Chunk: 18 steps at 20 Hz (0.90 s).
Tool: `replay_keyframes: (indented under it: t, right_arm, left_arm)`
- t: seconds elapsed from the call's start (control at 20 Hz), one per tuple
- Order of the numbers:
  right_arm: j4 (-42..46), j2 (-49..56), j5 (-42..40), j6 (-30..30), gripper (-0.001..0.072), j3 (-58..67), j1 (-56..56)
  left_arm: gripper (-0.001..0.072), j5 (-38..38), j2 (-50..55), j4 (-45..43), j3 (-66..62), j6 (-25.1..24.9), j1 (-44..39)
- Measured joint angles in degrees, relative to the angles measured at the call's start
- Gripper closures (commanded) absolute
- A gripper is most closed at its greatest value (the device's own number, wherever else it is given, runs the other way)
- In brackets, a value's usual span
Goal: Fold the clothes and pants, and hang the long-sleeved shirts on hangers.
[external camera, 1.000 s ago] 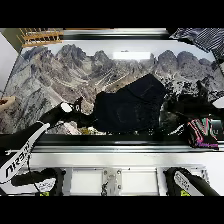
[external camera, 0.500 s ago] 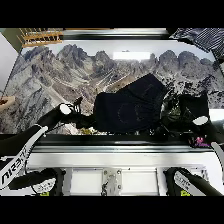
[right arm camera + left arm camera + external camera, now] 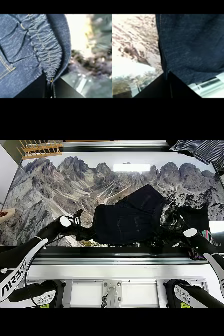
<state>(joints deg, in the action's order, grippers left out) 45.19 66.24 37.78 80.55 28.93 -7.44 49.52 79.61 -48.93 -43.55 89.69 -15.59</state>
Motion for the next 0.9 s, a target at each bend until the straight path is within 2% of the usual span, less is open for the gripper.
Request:
replay_keyframes:
  t: [0.15, 0.35, 0.65, 0.9]
  right_arm:
    - [6.73, -2.40, 5.25, -0.92, 0.0681, 7.13, 0.35]
    - [12.90, -8.37, 17.00, -1.29, 0.0681, 25.27, 0.50]
    - [10.10, -19.89, 29.42, -0.31, 0.0682, 51.36, 0.57]
    - [9.14, -30.12, 34.80, 5.31, 0.0682, 58.03, 0.57]
  left_arm:
    - [0.0700, 1.95, -2.60, -2.80, -5.01, 0.20, 1.38]
    - [0.0700, 6.69, -11.37, -5.09, -20.37, 0.24, 5.35]
    - [0.0700, 8.83, -27.91, -6.16, -44.19, 0.24, 8.87]
    - [0.0700, 8.83, -39.17, -6.56, -52.72, 1.29, 9.38]
